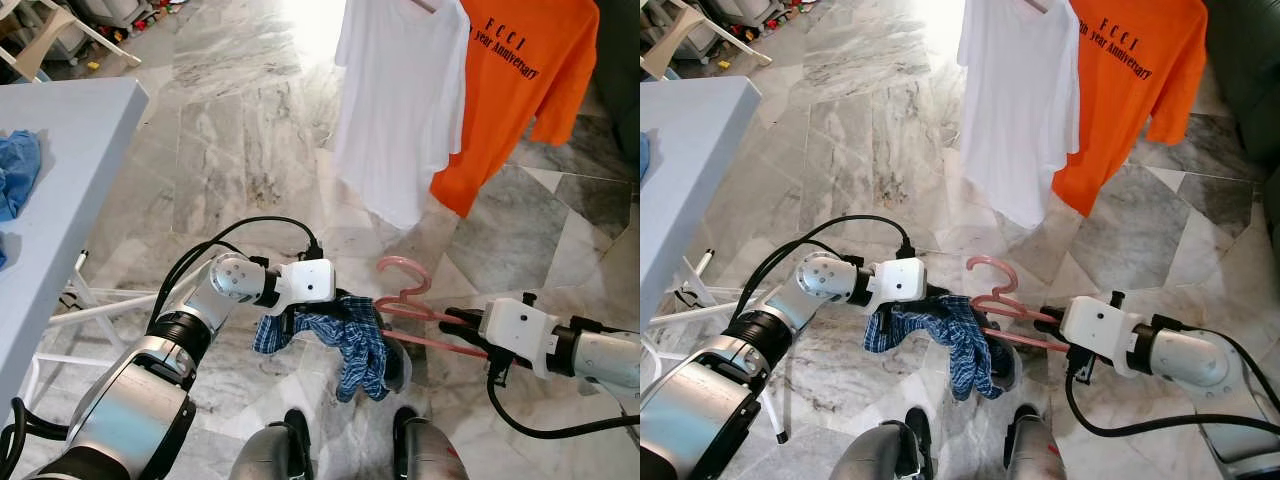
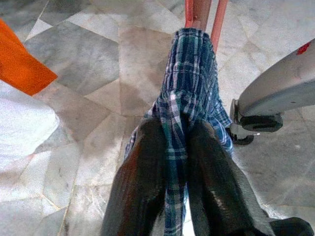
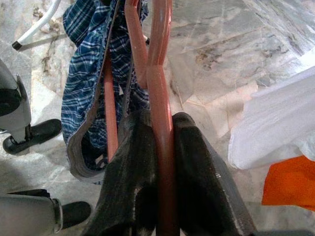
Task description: Hang hanger
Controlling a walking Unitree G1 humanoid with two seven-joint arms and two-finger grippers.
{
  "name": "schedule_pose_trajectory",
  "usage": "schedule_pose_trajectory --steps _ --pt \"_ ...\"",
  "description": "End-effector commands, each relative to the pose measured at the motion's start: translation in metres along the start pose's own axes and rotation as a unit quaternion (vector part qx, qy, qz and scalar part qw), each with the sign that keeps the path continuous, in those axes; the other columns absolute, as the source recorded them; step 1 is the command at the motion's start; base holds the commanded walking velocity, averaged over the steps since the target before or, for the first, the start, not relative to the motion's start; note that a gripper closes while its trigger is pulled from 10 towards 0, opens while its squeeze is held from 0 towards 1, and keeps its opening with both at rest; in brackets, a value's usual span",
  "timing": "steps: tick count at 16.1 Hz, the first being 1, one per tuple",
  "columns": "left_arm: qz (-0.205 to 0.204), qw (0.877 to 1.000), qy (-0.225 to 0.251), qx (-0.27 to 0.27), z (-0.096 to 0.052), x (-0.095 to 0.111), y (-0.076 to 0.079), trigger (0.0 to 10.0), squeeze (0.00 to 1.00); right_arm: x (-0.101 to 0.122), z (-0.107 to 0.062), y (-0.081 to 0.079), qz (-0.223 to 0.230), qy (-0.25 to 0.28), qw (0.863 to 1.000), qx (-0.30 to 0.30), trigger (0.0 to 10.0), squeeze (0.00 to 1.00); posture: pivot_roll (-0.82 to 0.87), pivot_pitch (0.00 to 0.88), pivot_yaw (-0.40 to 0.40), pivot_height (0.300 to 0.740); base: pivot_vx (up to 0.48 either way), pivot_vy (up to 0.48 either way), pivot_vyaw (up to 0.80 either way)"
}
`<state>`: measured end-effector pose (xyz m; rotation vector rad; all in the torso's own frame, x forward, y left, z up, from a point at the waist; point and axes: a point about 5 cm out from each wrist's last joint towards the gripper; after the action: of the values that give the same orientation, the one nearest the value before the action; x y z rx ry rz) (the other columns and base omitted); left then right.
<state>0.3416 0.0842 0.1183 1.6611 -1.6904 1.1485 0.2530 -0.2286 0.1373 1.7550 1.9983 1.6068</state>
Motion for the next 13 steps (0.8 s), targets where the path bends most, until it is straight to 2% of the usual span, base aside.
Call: schedule_pose_trajectory --steps 1,2,9,11,13 --pt "-0.011 1.0 -0.021 -0.011 0.0 -0.011 0.005 0.0 0.0 0.003 0.002 0.003 0.0 0.013 1.0 -0.016 10.0 0.92 -0.2 0.263 0.15 0.74 0.0 0.0 0.0" --pt "-0.01 1.0 -0.021 -0.007 -0.001 -0.011 0.004 0.0 0.0 0.002 0.003 0.005 0.002 0.014 1.0 -0.019 10.0 1.0 -0.2 0.262 0.152 0.74 0.0 0.0 0.0" --pt "-0.027 1.0 -0.013 -0.009 -0.002 -0.012 0.004 0.0 0.0 0.002 0.005 0.005 -0.001 0.015 1.0 -0.022 10.0 1.0 -0.19 0.267 0.16 0.74 0.0 0.0 0.0" --pt "-0.018 0.999 -0.025 0.01 -0.004 -0.014 0.001 0.0 0.0 0.002 0.002 0.009 -0.011 0.011 1.0 -0.025 10.0 1.0 -0.19 0.266 0.162 0.74 0.0 0.0 0.0" --pt "-0.023 0.996 -0.037 0.074 -0.009 -0.018 -0.008 0.0 0.0 0.008 -0.008 0.024 -0.002 0.022 0.999 -0.047 10.0 1.0 -0.19 0.265 0.162 0.74 0.0 0.0 0.0"
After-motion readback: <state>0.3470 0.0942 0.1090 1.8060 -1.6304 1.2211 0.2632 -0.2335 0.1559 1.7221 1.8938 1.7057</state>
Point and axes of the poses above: a point about 5 cm out from each wrist's last joint towards the gripper, its own z axis pointing out of the wrist towards the gripper, its own x axis along the axis of the wrist's last joint, y = z × x, and after that the axes turned 14 degrees about -z, right-handed
